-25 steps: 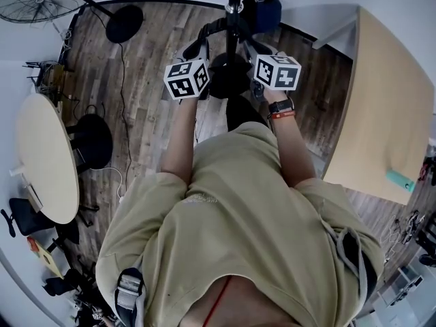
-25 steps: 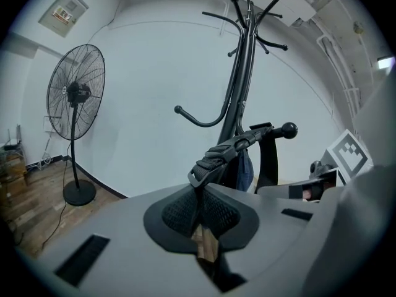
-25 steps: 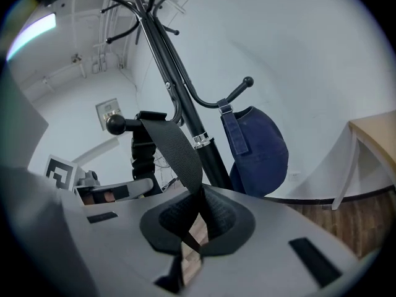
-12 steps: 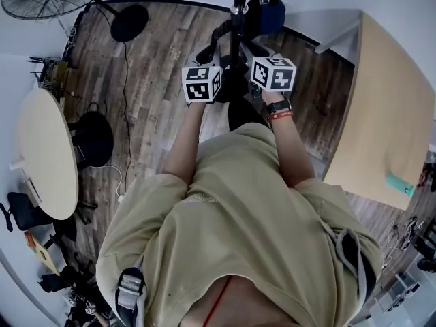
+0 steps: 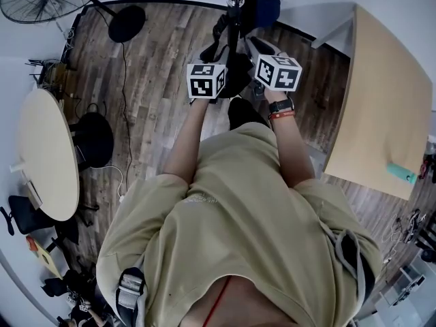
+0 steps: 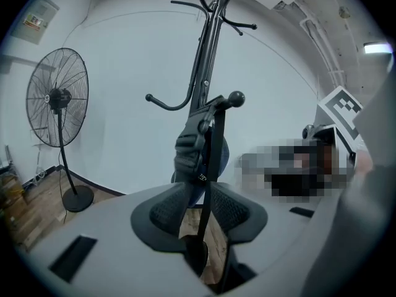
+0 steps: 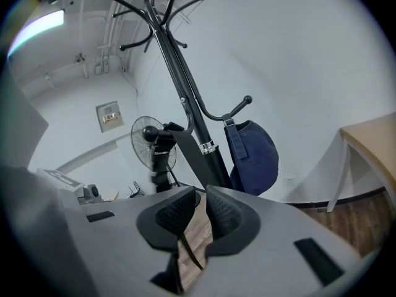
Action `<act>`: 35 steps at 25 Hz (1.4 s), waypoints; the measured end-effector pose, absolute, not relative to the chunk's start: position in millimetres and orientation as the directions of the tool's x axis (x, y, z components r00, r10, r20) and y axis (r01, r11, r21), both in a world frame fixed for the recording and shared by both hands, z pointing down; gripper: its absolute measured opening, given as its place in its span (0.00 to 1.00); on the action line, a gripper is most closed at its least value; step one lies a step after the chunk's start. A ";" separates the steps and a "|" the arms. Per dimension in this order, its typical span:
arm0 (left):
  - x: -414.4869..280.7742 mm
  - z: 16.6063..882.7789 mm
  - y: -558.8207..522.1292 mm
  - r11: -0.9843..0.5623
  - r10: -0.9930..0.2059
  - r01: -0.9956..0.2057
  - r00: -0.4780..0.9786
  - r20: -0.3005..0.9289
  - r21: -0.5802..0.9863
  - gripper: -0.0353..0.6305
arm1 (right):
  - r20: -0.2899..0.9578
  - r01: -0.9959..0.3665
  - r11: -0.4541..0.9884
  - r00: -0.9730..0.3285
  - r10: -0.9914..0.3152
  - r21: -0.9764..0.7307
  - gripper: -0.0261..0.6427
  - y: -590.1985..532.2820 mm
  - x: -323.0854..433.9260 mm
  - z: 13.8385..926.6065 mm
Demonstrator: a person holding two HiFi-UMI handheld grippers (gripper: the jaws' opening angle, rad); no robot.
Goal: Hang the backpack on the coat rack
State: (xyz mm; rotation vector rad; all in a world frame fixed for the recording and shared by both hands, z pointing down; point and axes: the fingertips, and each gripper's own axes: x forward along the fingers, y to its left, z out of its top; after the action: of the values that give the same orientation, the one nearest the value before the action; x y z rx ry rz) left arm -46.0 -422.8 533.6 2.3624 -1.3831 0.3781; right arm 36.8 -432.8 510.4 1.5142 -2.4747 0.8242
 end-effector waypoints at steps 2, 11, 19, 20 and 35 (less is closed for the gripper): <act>-47.9 527.5 -411.5 -0.439 -0.779 -0.877 0.481 0.402 0.196 0.27 | 0.372 -0.858 0.339 -0.480 -0.794 -0.386 0.14 -420.5 39.3 504.0; -59.9 486.1 -354.1 -0.462 -0.804 -0.863 0.505 0.314 0.204 0.27 | 0.351 -0.874 0.302 -0.439 -0.827 -0.381 0.14 -355.1 43.6 490.4; -83.0 448.1 -303.4 -0.471 -0.839 -0.872 0.489 0.238 0.131 0.23 | 0.288 -0.911 0.292 -0.374 -0.881 -0.290 0.12 -305.5 48.7 457.0; -85.0 444.6 -296.9 -0.472 -0.842 -0.873 0.488 0.230 0.122 0.22 | 0.277 -0.917 0.283 -0.360 -0.891 -0.281 0.12 -299.8 51.9 452.0; -108.2 404.4 -219.0 -0.467 -0.878 -0.883 0.469 0.095 0.044 0.10 | 0.094 -0.977 0.200 -0.207 -0.974 -0.076 0.06 -207.5 70.3 406.7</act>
State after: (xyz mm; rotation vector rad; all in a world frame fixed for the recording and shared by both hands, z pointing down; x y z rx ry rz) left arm -108.2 -219.0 404.4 2.6172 -1.5726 0.0906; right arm 70.3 -207.5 406.7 1.9628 -2.4140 0.1853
